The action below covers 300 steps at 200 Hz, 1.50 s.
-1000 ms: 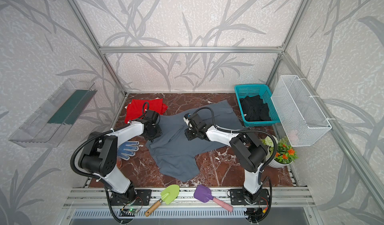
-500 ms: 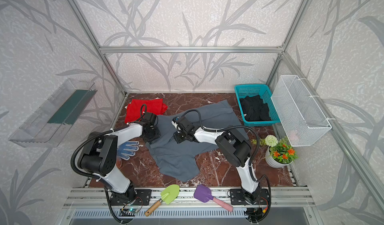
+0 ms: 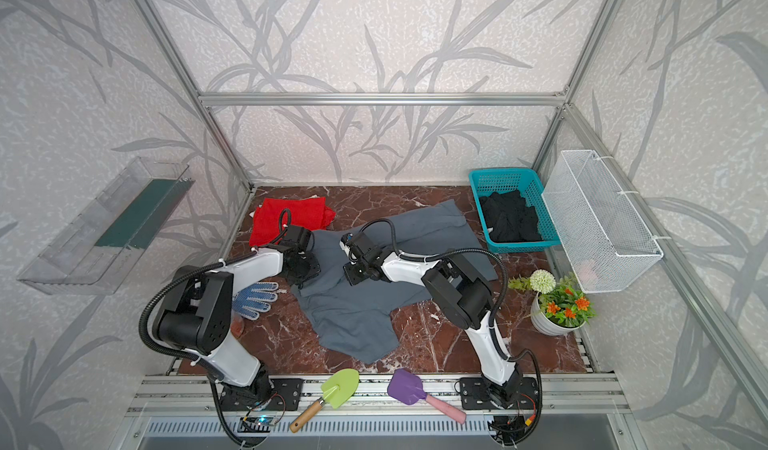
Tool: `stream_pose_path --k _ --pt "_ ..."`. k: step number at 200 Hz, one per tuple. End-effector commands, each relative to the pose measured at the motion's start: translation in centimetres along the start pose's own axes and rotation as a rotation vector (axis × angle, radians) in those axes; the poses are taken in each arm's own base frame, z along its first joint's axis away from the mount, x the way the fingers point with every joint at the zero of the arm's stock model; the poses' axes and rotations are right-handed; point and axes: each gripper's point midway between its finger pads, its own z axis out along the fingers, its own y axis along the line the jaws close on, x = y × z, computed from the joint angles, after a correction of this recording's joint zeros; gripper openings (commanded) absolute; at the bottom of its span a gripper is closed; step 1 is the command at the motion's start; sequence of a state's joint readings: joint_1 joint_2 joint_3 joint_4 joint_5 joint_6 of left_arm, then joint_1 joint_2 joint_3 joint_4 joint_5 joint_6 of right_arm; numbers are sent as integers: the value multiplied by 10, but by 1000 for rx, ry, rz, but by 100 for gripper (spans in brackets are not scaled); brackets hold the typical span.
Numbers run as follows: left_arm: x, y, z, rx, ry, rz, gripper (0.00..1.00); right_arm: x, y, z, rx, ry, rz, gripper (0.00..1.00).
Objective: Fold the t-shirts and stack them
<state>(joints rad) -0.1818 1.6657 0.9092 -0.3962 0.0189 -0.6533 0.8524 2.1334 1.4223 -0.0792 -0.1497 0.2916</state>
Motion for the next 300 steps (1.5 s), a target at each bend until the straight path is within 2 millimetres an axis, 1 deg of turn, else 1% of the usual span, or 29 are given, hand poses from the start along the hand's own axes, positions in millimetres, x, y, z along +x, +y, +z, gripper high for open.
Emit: stream_pose_path --k 1,14,50,98,138,174,204,225,257,300 --pt "17 14 5 -36 56 5 32 4 1 -3 13 0 -7 28" --pt "17 14 6 -37 55 5 32 5 -1 -4 23 -1 -4 28" --pt "20 14 8 -33 65 5 33 2 1 2 26 16 -10 25" --pt "23 15 10 -32 74 1 32 -8 2 3 31 1 -6 24" --pt "24 16 9 -32 70 3 32 -15 3 10 30 6 -11 24" --pt "25 17 10 -32 76 1 32 -30 13 10 1 -20 -20 24" --pt "27 16 13 -27 84 -1 32 -33 23 12 -13 -18 -39 24" --pt "28 16 13 -26 87 0 32 -29 24 17 -11 -1 -43 25" --pt "29 17 14 -28 91 0 32 -23 20 23 5 20 -38 31" --pt "29 16 16 -26 95 1 32 -18 14 27 30 33 -45 46"
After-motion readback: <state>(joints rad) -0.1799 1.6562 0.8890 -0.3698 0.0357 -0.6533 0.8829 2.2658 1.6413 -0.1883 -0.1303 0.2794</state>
